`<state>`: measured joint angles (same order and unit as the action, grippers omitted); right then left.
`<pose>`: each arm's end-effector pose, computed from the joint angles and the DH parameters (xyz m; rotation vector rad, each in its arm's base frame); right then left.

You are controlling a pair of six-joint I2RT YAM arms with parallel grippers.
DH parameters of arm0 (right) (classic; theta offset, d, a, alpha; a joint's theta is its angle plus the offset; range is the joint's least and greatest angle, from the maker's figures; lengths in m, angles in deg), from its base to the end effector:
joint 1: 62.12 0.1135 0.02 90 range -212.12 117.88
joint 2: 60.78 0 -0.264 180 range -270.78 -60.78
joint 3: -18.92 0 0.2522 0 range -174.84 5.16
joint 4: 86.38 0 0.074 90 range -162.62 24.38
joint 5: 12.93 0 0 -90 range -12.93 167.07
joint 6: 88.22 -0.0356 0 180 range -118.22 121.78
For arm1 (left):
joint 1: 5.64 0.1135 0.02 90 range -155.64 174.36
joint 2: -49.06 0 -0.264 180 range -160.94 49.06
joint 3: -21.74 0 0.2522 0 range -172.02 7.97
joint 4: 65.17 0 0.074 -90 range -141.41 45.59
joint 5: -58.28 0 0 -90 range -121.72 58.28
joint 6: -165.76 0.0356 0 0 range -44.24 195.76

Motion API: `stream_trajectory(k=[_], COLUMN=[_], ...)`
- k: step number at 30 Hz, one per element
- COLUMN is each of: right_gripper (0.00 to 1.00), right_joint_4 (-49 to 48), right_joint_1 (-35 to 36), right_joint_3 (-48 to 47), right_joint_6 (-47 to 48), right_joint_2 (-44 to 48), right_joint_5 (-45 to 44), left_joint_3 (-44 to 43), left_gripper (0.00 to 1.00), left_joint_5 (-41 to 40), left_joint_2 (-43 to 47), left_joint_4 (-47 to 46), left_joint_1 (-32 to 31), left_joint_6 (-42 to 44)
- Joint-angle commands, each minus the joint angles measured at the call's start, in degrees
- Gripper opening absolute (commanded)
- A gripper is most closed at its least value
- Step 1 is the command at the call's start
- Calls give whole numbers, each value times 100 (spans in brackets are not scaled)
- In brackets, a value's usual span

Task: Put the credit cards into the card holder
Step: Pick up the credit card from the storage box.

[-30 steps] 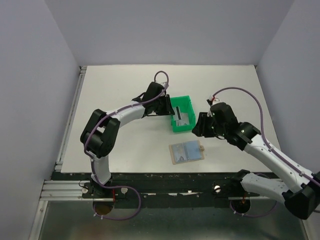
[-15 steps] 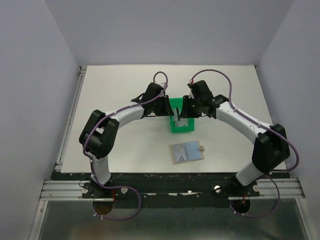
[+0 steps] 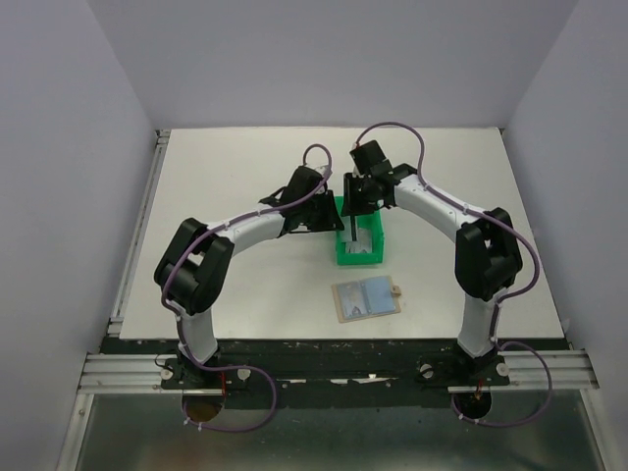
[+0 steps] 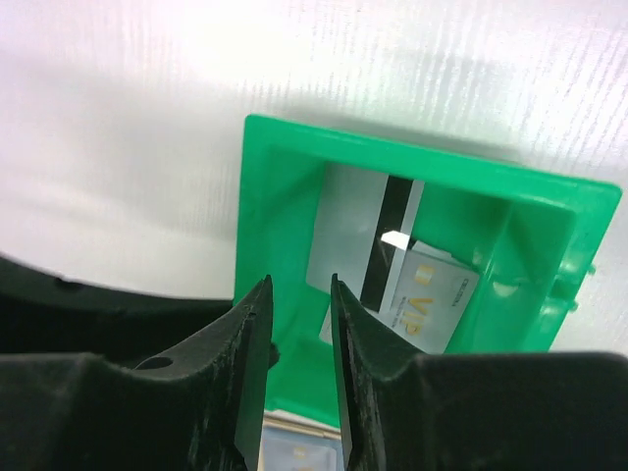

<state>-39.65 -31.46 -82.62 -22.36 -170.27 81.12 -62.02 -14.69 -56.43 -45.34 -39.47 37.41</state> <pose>0.3610 0.2169 0.2381 -0.1762 2.5820 0.4604 0.3311 -0.2345 0.2029 0.0685 2.4624 -0.9486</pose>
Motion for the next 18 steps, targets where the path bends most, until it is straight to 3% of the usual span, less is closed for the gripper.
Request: stream_trajectory(k=[1, 8, 18], right_gripper=[38, 38, 40], right_joint_4=[455, 728, 878], right_joint_1=[-33, -33, -33], right_joint_3=[-317, -344, -344], right_joint_6=[6, -135, -258], right_joint_2=[-327, -450, -643], right_joint_5=[-527, -968, -871], left_joint_3=[118, 179, 188], left_gripper=[30, 29, 25], left_joint_5=[-332, -684, -1194], left_joint_2=[240, 319, 459], left_joint_4=[-9, 35, 149], left_joint_1=[-98, -168, -169], left_joint_6=[-252, -524, -981])
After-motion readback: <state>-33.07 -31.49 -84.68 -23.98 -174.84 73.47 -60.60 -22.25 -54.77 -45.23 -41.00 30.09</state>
